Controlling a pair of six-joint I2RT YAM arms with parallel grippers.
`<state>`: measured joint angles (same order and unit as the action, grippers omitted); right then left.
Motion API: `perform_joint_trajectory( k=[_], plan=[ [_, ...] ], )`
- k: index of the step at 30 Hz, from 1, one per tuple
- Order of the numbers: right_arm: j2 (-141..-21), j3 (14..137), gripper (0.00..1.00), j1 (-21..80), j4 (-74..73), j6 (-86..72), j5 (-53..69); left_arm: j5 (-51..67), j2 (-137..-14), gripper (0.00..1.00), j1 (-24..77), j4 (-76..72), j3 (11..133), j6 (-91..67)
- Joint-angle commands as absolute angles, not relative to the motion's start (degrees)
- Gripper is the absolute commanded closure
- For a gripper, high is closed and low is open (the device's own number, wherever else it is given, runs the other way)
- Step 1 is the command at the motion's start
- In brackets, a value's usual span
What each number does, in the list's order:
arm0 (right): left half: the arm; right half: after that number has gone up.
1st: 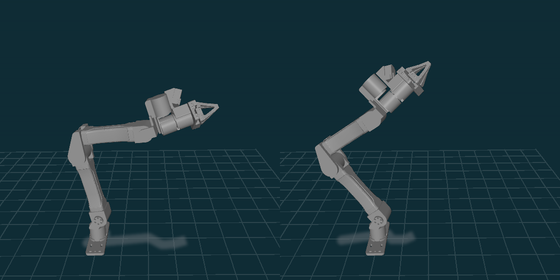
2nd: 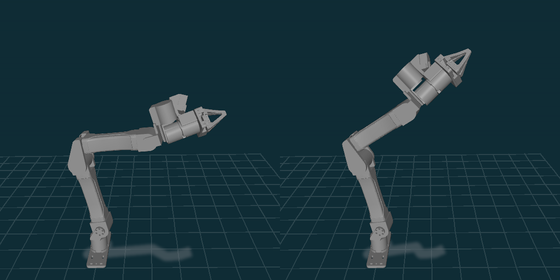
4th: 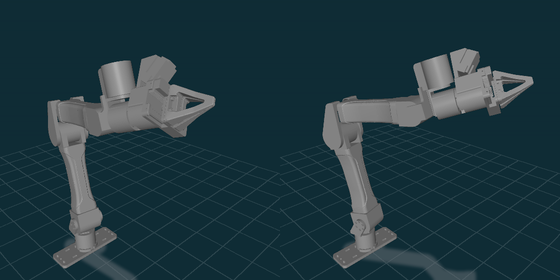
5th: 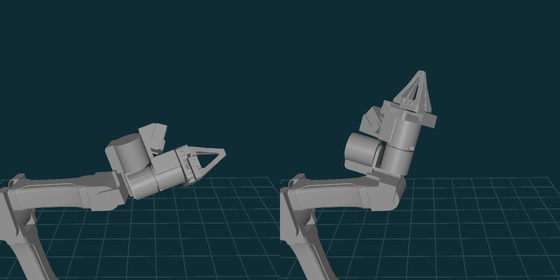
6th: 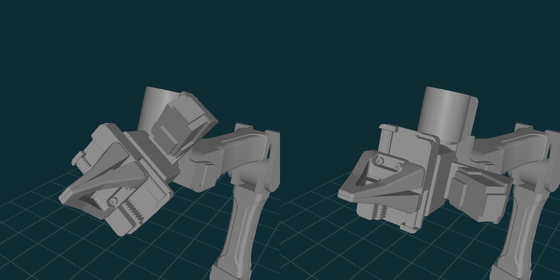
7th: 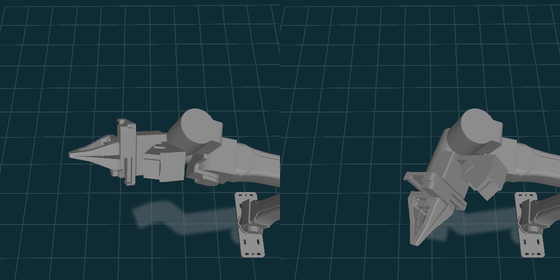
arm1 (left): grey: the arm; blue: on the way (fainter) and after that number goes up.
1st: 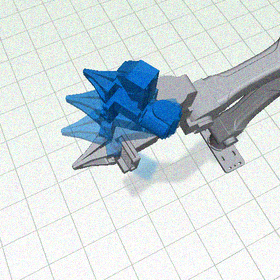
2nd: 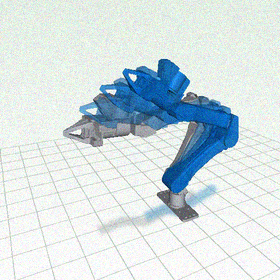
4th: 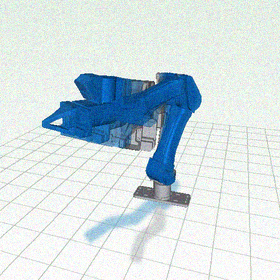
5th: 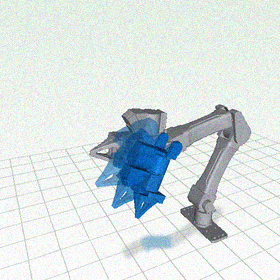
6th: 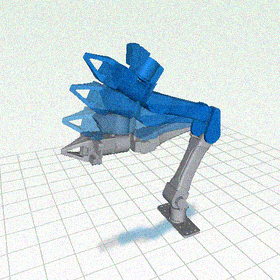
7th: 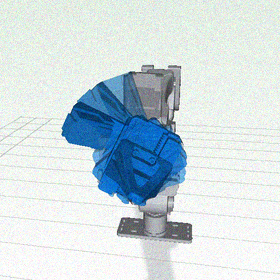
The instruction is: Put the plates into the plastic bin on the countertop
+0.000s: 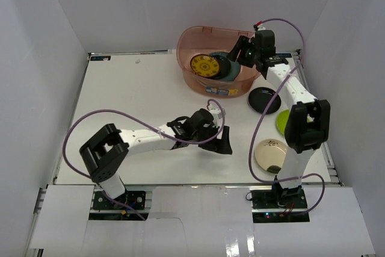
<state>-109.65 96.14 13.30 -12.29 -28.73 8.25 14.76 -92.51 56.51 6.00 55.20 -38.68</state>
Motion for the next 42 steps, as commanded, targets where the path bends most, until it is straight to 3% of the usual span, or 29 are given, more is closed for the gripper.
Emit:
perform_joint_trajectory(
  k=[1,2,3,6,10,13,18,22,26,27,34,35,42],
  plan=[
    [-96.01,90.57,0.40,13.18,-11.51,-24.44,5.37,15.73,-98.16,0.07,59.58,1.50,61.50,-39.11],
    [-90.06,87.57,0.47,13.01,-11.17,-23.65,4.40,16.25,-99.83,0.08,60.11,0.71,62.57,-39.37],
    [-87.04,84.32,0.67,12.92,-10.90,-22.86,1.78,17.13,-102.63,0.10,61.07,0.44,63.54,-39.64],
    [-74.30,69.73,0.92,10.91,-10.37,-23.46,-3.22,18.45,-106.60,0.12,62.75,-1.21,67.66,-39.99],
    [-57.44,52.17,0.92,3.63,-9.67,-26.89,-3.61,20.73,-114.32,0.16,63.81,-1.32,73.29,-40.25],
    [-48.56,47.56,0.92,-1.12,-10.19,-29.09,-1.76,22.14,-119.59,0.21,64.16,-1.76,77.86,-41.13],
    [-41.66,45.18,0.71,-2.37,-13.00,-30.76,-4.29,21.98,-126.38,0.35,64.78,-1.06,84.80,-42.36],
    [-41.48,42.28,0.66,-7.11,-13.36,-32.69,-3.00,18.64,-129.37,0.52,64.95,-0.35,87.10,-42.45],
    [-42.63,37.10,0.56,-13.52,-13.27,-34.01,-2.02,15.83,-129.64,0.87,64.95,-0.35,86.40,-42.10],
    [-42.54,34.74,0.54,-16.67,-13.10,-34.27,-0.89,15.04,-128.59,1.00,64.95,-0.35,85.87,-41.84],
    [-44.37,27.78,0.46,-24.78,-9.59,-39.11,-2.11,12.39,-115.42,1.00,63.73,-3.33,73.33,-40.34],
    [-45.34,27.60,0.40,-25.66,-9.23,-39.72,-1.94,12.13,-113.14,1.00,63.46,-3.60,71.65,-40.25],
    [-51.94,23.91,0.36,-34.36,-4.32,-44.03,2.63,5.63,-89.59,1.00,58.54,-0.54,58.72,-37.88]
  ],
)
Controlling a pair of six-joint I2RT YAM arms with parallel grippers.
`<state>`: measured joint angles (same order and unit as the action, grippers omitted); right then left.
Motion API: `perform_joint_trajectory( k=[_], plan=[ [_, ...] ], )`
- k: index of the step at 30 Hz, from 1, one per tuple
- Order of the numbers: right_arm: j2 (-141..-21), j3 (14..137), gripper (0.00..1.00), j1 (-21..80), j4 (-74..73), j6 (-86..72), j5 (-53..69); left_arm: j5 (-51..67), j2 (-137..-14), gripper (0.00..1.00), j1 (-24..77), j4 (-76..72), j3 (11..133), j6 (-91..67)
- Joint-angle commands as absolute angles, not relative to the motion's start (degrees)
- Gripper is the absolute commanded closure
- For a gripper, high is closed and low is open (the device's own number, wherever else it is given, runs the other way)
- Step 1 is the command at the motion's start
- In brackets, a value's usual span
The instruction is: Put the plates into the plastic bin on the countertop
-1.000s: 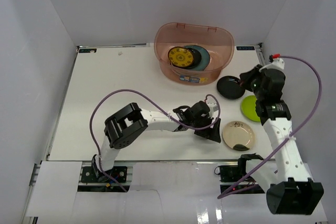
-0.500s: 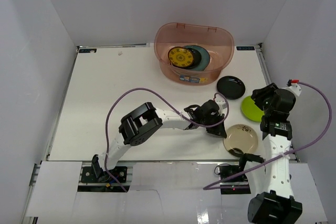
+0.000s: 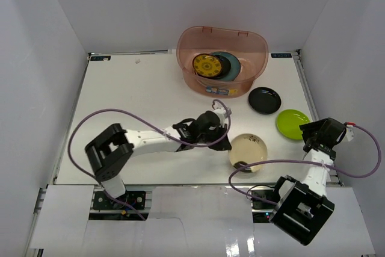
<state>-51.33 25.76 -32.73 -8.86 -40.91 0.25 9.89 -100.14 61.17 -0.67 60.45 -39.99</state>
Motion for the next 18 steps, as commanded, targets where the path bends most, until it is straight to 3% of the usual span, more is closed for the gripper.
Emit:
perform_joint_trajectory(
  k=[1,5,10,16,18],
  plan=[
    [-52.20,23.30,0.36,-34.45,-3.44,-44.90,2.11,5.36,-87.30,1.00,57.06,-0.09,58.19,-37.27],
    [-55.01,20.23,0.35,-34.63,1.29,-46.31,1.93,2.99,-77.20,1.00,52.39,6.06,58.88,-35.60],
    [-62.83,17.93,0.36,-34.72,8.43,-48.86,5.01,3.08,-75.32,1.00,45.19,11.50,64.94,-33.49],
    [-72.06,15.03,0.46,-34.54,21.43,-55.10,7.38,3.60,-80.41,1.00,37.29,15.73,77.75,-30.77],
    [-75.21,15.03,0.58,-34.54,23.55,-56.16,8.26,3.17,-83.48,1.00,35.52,18.09,82.42,-29.19]
  ],
)
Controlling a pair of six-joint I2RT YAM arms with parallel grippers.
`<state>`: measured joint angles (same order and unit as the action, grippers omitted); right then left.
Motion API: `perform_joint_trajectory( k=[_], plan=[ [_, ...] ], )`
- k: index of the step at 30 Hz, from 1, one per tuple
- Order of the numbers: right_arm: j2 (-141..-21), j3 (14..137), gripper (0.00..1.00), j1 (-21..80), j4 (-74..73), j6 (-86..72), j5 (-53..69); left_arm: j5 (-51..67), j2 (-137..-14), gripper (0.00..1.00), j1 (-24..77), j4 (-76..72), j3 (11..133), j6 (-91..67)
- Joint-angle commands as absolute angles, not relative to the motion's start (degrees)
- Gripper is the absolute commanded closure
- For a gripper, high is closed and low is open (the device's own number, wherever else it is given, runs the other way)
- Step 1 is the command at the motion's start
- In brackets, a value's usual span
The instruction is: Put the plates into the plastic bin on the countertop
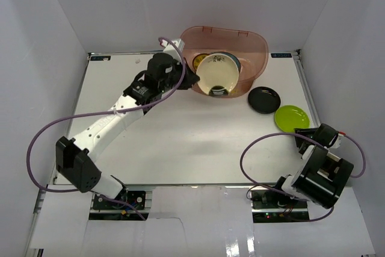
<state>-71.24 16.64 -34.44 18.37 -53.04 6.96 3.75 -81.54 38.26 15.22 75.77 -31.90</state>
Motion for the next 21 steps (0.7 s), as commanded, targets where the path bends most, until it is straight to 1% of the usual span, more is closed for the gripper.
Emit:
perform_joint_trajectory(
  k=[1,2,3,4,5,10,11,13,14,15,16,18,20,21],
  plan=[
    [-75.93,15.03,0.64,-34.54,24.34,-56.42,8.52,2.38,-87.06,1.00,33.94,18.89,87.31,-28.57],
    [-76.46,14.77,0.76,-34.54,24.78,-56.69,8.79,2.03,-89.27,1.00,33.14,19.94,90.06,-27.96],
    [-76.46,14.50,0.83,-34.54,25.22,-57.12,9.05,1.50,-91.73,1.00,31.92,22.56,92.96,-26.56],
    [-75.77,13.81,0.91,-34.45,25.75,-57.30,9.14,0.97,-96.63,1.00,31.21,24.15,99.25,-26.11],
    [-74.63,13.54,0.92,-34.54,25.66,-57.22,8.97,0.97,-98.85,1.00,30.68,25.47,102.01,-25.84],
    [-61.63,14.58,0.92,-34.45,22.07,-57.22,9.32,1.05,-110.20,1.00,28.39,29.88,115.20,-25.49],
    [-59.26,16.24,0.92,-34.45,19.36,-56.96,9.14,1.66,-113.78,1.00,28.21,30.49,119.23,-25.49],
    [-53.19,18.45,0.92,-34.45,16.97,-56.17,8.01,1.93,-117.05,1.00,28.21,32.08,122.77,-25.75],
    [-51.52,21.94,0.92,-34.54,14.00,-55.81,8.69,2.02,-119.94,1.00,28.21,32.43,125.31,-25.75],
    [-51.94,24.32,0.92,-34.45,11.71,-55.03,9.92,2.11,-121.28,1.00,28.13,33.04,126.55,-25.66],
    [-52.64,25.91,0.92,-34.02,11.34,-54.58,13.67,2.02,-122.59,1.00,28.13,33.31,127.52,-25.49],
    [-53.70,26.72,0.92,-33.75,16.93,-57.29,18.35,1.76,-126.27,1.00,27.60,34.45,130.41,-25.40],
    [-52.74,27.68,0.92,-32.61,19.15,-57.92,20.30,1.93,-128.05,1.00,27.16,34.98,131.48,-25.66],
    [-52.73,30.47,0.92,-32.17,18.38,-57.22,20.56,2.37,-129.10,0.94,26.64,34.81,131.57,-25.75]
  ],
)
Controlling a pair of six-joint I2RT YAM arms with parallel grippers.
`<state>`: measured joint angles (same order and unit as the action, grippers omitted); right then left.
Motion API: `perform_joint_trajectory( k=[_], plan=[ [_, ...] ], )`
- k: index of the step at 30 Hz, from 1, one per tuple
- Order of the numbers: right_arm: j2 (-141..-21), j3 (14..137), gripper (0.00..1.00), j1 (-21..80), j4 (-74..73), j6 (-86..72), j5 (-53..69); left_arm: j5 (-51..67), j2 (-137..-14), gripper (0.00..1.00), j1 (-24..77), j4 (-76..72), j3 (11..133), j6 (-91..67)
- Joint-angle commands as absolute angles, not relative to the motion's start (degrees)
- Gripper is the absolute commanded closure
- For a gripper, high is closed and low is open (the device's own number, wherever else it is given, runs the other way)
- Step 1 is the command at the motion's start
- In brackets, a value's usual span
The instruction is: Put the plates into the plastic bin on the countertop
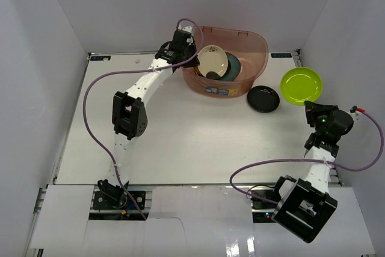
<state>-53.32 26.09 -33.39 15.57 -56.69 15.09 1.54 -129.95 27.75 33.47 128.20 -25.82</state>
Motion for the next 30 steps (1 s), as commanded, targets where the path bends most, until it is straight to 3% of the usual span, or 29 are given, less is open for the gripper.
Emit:
perform_joint_trajectory(
  k=[1,2,3,7,13,19,21,23,27,29,30],
  plan=[
    [-52.82,32.15,0.92,-30.43,17.76,-56.52,21.00,3.07,-129.55,0.87,26.37,34.54,131.66,-25.75],
    [-53.34,33.91,0.92,-28.93,17.41,-54.16,20.92,4.12,-129.90,0.80,26.11,33.93,131.57,-25.75],
    [-53.78,37.75,0.92,-27.00,16.10,-52.66,20.40,5.61,-130.42,0.65,25.76,33.49,131.66,-25.66],
    [-58.17,48.39,0.92,-9.11,11.96,-43.43,11.10,7.29,-130.00,0.40,25.40,31.91,131.57,-25.93],
    [-75.72,64.64,0.92,4.91,8.89,-37.98,8.71,11.33,-119.48,0.21,25.40,26.38,124.13,-25.40],
    [-93.82,79.52,0.92,12.12,3.43,-35.34,6.16,13.88,-100.05,0.20,25.49,14.25,103.84,-29.25],
    [-99.89,85.41,0.92,13.35,0.63,-34.89,5.98,14.68,-91.43,0.20,25.84,9.68,91.62,-30.84],
    [-102.82,89.10,0.92,13.88,-2.00,-34.63,5.02,14.68,-84.24,0.22,27.06,5.21,79.79,-32.95],
    [-107.22,91.13,0.91,14.68,-2.54,-35.07,3.87,15.12,-78.59,0.23,30.31,4.31,67.81,-35.16],
    [-108.54,91.93,0.81,14.94,-3.16,-34.72,4.04,14.42,-77.61,0.23,33.81,4.31,64.00,-35.24],
    [-108.63,92.46,0.64,15.12,-3.51,-34.46,4.22,13.37,-77.26,0.23,35.06,4.22,61.03,-35.24]
  ],
)
